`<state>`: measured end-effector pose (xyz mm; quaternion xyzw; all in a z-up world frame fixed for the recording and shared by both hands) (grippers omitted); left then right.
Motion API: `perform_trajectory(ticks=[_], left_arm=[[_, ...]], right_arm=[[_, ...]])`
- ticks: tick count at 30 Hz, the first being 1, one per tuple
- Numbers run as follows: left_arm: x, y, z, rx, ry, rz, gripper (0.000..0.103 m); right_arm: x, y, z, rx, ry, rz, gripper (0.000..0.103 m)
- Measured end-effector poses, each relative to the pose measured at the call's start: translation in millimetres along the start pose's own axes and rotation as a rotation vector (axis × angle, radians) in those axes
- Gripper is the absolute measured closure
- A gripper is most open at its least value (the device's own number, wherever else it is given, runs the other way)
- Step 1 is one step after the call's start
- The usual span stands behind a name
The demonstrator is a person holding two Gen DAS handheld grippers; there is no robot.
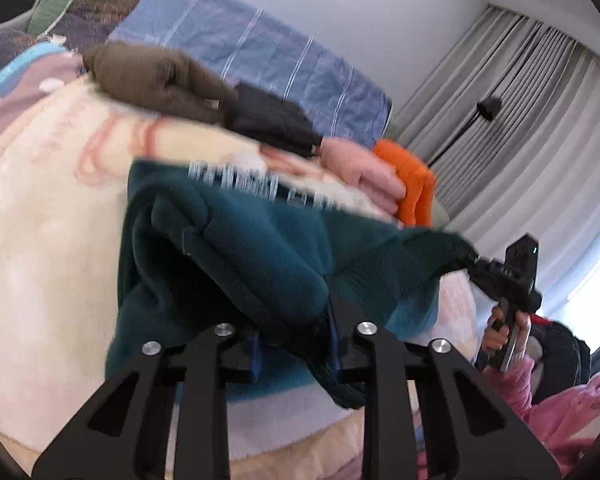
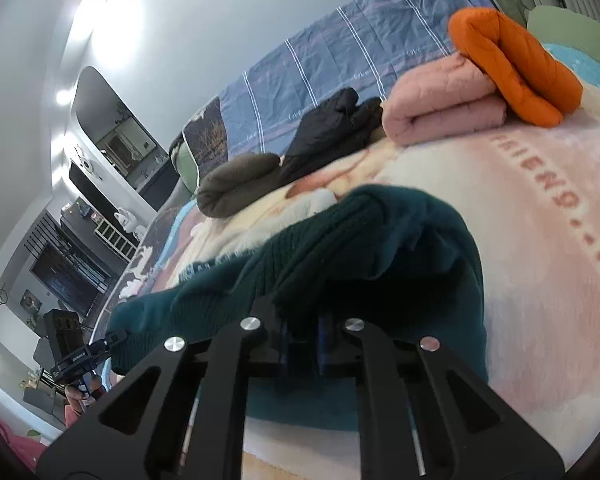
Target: Fold large clothes
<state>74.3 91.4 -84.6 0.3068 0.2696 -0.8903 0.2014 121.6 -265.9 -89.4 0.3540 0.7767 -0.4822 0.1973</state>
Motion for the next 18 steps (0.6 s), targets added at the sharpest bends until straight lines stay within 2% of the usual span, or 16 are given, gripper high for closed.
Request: perform_trajectory(ticks=[3,6,7,9,10,11,13,14,16,18], left_arm=[[-44,-7,4,0.016,0.026,0.088,0.08],[-83,5,-12,-0.031,0.027,0.111,0.08],[-96,19,-33,-0.059,-0.024,0.088,0.077],[-100,43,-71,-0.095,-0.149,0.029,0.074],[-97,53,-89,-0.118,-0.212,0.003,0.074],[-94,58,-99,-0.129,-0.248,-0.005,0.073],[-93,55,-94,-0.105,-0.207,0.017,0.07],[-94,52,-87,-0.087,-0.175,0.013,0.068],[-97,48,-78,-0.065,-0.151,0.006,0.06],[-106,41,-72,-0.071,-0.144,0.02,0.055]], right_arm=[[-30,5,-8,-0.023,0.005,0.04,0.093],[-69,33,-9,-0.013,0.045,0.04,0.091],[-75,43,-7,0.003,0.053,0.032,0.086],[-89,76,8,0.103,0.087,-0.011,0.049],[-89,83,14,0.151,0.103,-0.024,0.041],[-87,88,22,0.199,0.115,-0.032,0.039],[-80,91,22,0.177,0.076,-0.044,0.036],[-76,90,24,0.178,0.048,-0.04,0.031],[-70,92,35,0.254,-0.007,-0.037,0.029],[-66,96,47,0.29,-0.013,-0.054,0.029]])
Point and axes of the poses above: each gripper's, at about its wrist camera, not at the fingertips, and y roughly the way its jaws point, z to its right, x to its underside, the point moved 8 cm from there along y, roughly the way its jaws point, and after that the axes turned 13 degrees about x, right-handed, at the moved point
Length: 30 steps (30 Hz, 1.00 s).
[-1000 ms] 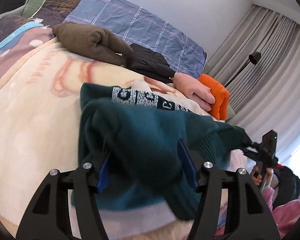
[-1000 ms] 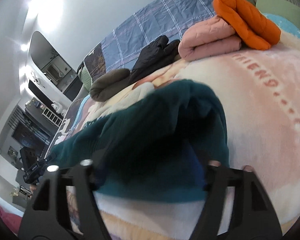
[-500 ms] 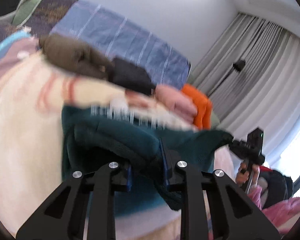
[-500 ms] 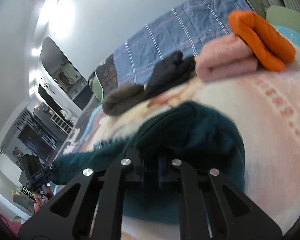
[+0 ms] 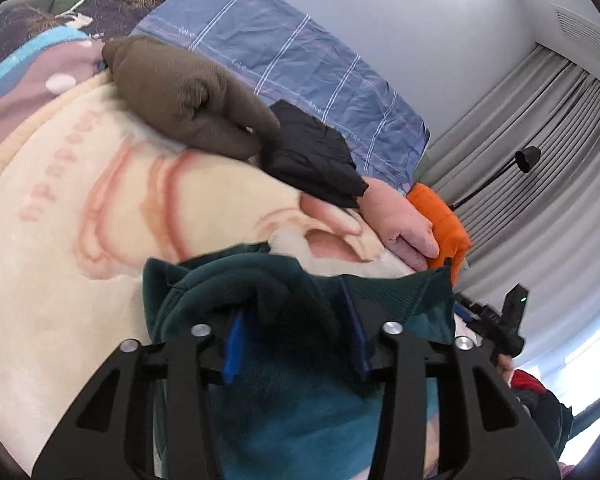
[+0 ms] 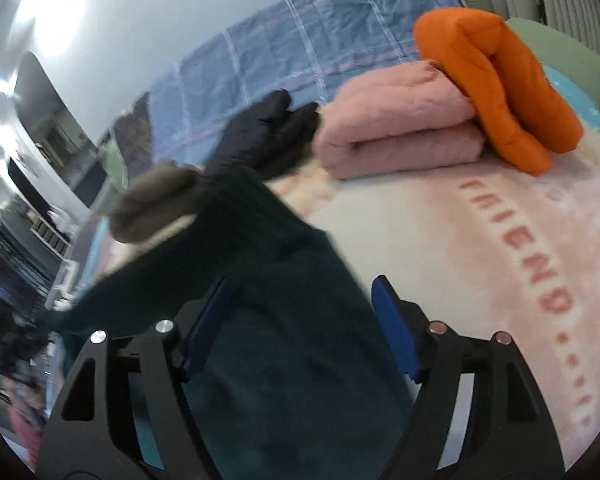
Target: Fold large clothes
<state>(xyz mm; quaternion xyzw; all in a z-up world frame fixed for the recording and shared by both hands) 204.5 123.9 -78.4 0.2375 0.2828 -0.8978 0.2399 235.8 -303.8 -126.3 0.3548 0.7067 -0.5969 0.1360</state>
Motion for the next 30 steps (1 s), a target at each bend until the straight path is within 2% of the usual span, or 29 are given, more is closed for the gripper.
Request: perform_trajectory(ticks=[2,3,4,6,7,9,11,13,15,16,17,18,20,22,24,26,27,29,30], left_arm=[[-11,-13,8,0.015,0.009,0.042,0.05],[-17,-23,12,0.012,0.029,0.09,0.04],[-24,-35,16,-0.028,0.07,0.151,0.029],[-31,-47,24,-0.096,0.162,0.209,0.025],[-30,-48,27,-0.116,0.205,0.199,0.022],[-25,-40,24,-0.131,0.225,0.148,0.018],[-12,-17,13,-0.169,0.247,0.047,0.017],[-4,7,-6,-0.198,0.227,-0.023,0.017],[0,26,-26,-0.2,0.174,-0.068,0.018],[3,35,-38,-0.202,0.142,-0.084,0.04],[6,41,-49,-0.21,0.116,-0.095,0.058],[7,43,-56,-0.207,0.088,-0.091,0.088],[3,35,-56,-0.162,0.049,-0.032,0.09],[0,18,-41,-0.148,0.082,0.032,0.091],[-2,-5,-19,-0.136,0.119,0.085,0.091],[-3,-28,4,-0.15,0.191,0.116,0.091],[-3,-33,10,-0.162,0.221,0.117,0.091],[-4,-35,10,-0.208,0.259,0.106,0.091],[-5,-30,4,-0.224,0.247,0.092,0.091]], right_arm=[[2,8,8,-0.019,0.022,-0.031,0.028],[4,12,10,-0.032,0.034,-0.047,0.028],[6,16,11,-0.037,0.042,-0.058,0.028],[10,23,11,-0.026,0.033,-0.072,0.028],[12,24,9,-0.02,0.027,-0.074,0.028],[13,29,8,-0.01,0.011,-0.077,0.028],[13,32,7,-0.008,0.009,-0.079,0.028],[13,34,6,-0.014,0.01,-0.083,0.031],[12,35,4,-0.014,0.002,-0.083,0.04],[12,35,3,-0.014,-0.005,-0.082,0.045],[13,35,1,-0.016,-0.017,-0.079,0.057],[13,33,-1,-0.015,-0.022,-0.075,0.067],[10,22,-1,-0.016,-0.022,-0.043,0.076],[7,4,-3,-0.039,-0.012,0.004,0.078],[1,-22,-7,-0.098,0.018,0.054,0.079],[-4,-45,-14,-0.155,0.036,0.093,0.079],[-7,-52,-17,-0.154,0.04,0.107,0.079],[-8,-44,-19,-0.105,0.054,0.071,0.078],[-5,-26,-19,-0.066,0.057,0.019,0.077]])
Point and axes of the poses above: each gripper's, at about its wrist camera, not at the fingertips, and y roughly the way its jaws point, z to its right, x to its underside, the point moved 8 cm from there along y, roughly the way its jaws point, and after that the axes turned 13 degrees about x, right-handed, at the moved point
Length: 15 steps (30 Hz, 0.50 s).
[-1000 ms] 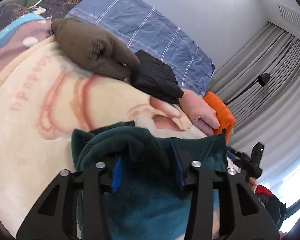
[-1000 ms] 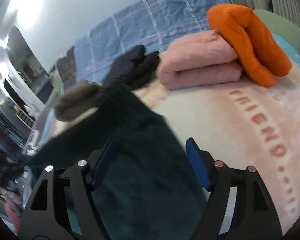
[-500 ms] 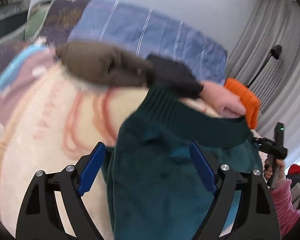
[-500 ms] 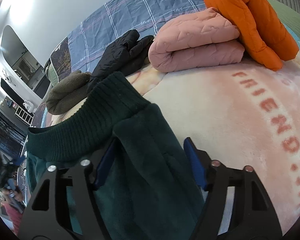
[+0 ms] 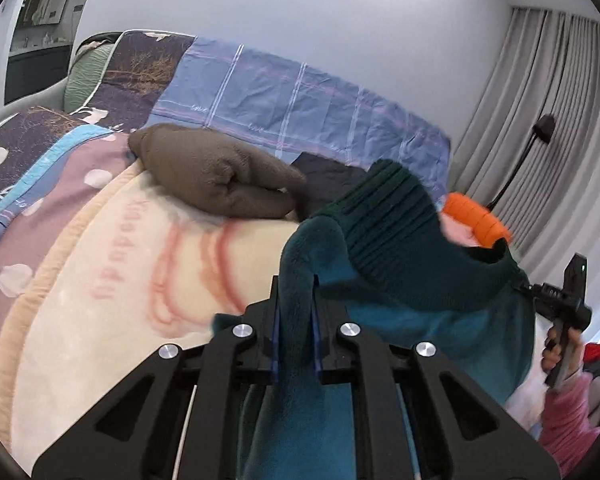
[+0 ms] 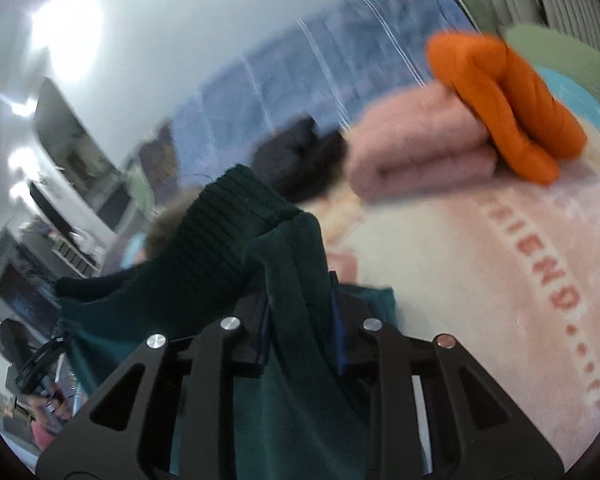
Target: Fold large clothes
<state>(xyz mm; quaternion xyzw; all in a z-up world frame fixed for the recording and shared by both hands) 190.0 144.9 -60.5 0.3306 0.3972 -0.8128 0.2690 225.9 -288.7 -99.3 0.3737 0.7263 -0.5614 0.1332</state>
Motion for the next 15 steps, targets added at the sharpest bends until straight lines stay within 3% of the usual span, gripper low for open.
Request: perform_trajectory(ticks=[2,3,4,5,8,11,12,15], left_arm=[[10,25,-18,-0.041,-0.027,-0.067,0.09],[24,47,-33,-0.094,-0.023,-0.12,0.089],[36,63,-47,-0.148,-0.018,-0.162,0.086],[56,86,-62,-0.184,-0.033,-0.226,0.082],[60,81,-62,-0.163,-0.036,-0.177,0.081],[49,59,-59,-0.159,-0.043,-0.155,0.077],[47,52,-57,-0.159,-0.048,-0.139,0.077],[39,25,-34,-0.089,-0.054,-0.066,0.077]], right_arm=[[14,42,9,0.119,-0.014,-0.084,0.073],[21,63,14,0.194,-0.049,-0.111,0.063],[33,82,19,0.259,-0.09,-0.131,0.06],[37,85,22,0.282,-0.087,-0.119,0.054],[31,64,23,0.29,-0.076,-0.051,0.043],[21,31,27,0.376,-0.13,0.044,0.041],[22,20,24,0.372,-0.137,0.065,0.041],[33,-15,4,0.246,-0.138,0.109,0.041]])
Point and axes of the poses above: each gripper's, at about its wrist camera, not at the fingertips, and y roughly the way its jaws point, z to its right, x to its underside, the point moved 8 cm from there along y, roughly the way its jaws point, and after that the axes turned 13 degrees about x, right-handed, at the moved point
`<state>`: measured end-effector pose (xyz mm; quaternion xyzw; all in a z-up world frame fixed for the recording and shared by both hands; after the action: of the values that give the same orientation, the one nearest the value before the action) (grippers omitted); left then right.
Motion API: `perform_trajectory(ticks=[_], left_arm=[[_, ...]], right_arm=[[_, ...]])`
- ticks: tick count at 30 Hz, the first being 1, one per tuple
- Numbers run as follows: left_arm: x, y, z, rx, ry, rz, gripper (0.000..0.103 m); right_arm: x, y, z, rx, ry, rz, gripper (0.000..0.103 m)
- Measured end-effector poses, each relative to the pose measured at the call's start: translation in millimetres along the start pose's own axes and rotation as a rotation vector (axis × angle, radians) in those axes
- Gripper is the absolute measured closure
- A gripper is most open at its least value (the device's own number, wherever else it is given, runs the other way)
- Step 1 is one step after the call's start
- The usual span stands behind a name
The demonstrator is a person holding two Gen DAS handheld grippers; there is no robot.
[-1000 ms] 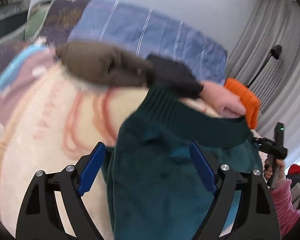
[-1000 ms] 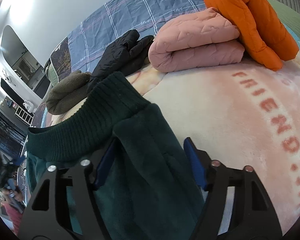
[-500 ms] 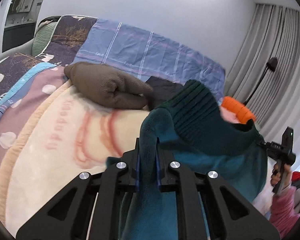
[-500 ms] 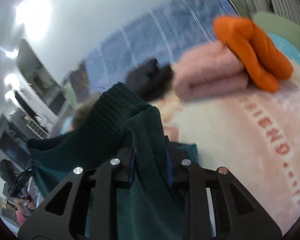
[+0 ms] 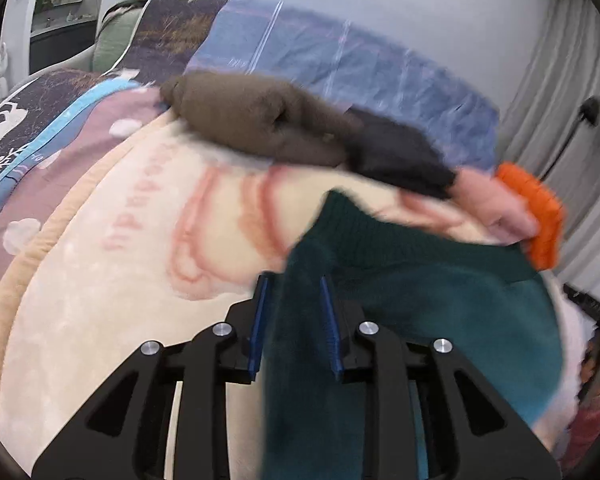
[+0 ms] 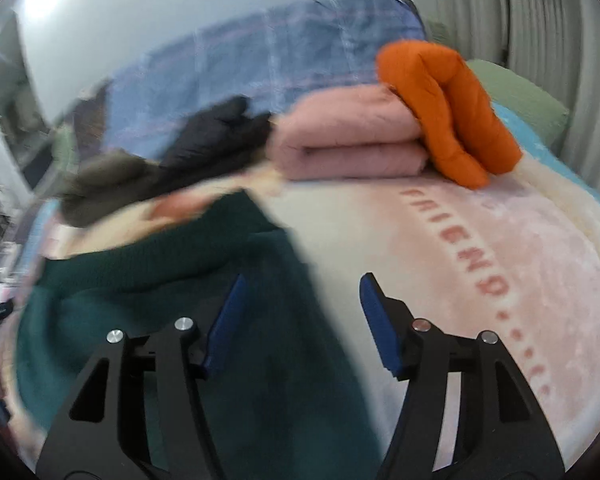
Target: Fold large clothes
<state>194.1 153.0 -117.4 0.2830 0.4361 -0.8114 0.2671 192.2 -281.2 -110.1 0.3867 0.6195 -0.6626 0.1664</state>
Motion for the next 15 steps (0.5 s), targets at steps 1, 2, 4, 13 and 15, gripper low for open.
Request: perform_trajectory(ticks=[1,2,4,13,15], left_arm=[[1,-8,9,0.028,0.002,0.017,0.073],[5,-17,21,0.063,0.015,0.031,0.07],[15,-19,42,0.087,0.059,0.027,0.057],[77,22,40,-0.063,0.246,-0.034,0.04],[78,22,40,-0.078,0.257,-0.035,0.04]], right_arm=[[2,-8,-5,-0.037,-0.005,0.014,0.041],[8,-23,-17,-0.09,-0.023,0.043,0.041],[27,-43,-43,-0.162,-0.072,0.087,0.039],[96,3,-89,-0.067,-0.211,0.02,0.023],[95,6,-90,-0.066,-0.208,0.002,0.022]])
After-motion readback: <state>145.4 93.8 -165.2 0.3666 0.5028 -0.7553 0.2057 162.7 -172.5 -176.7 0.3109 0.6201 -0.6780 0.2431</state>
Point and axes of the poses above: each gripper's, at about its wrist camera, not at the fingertips, and y roughly the way its jaws point, z to its right, x to its underside, the point moved 8 cm from there along y, roughly the way its jaws point, and after that the axes turned 13 degrees about x, right-handed, at the moved point
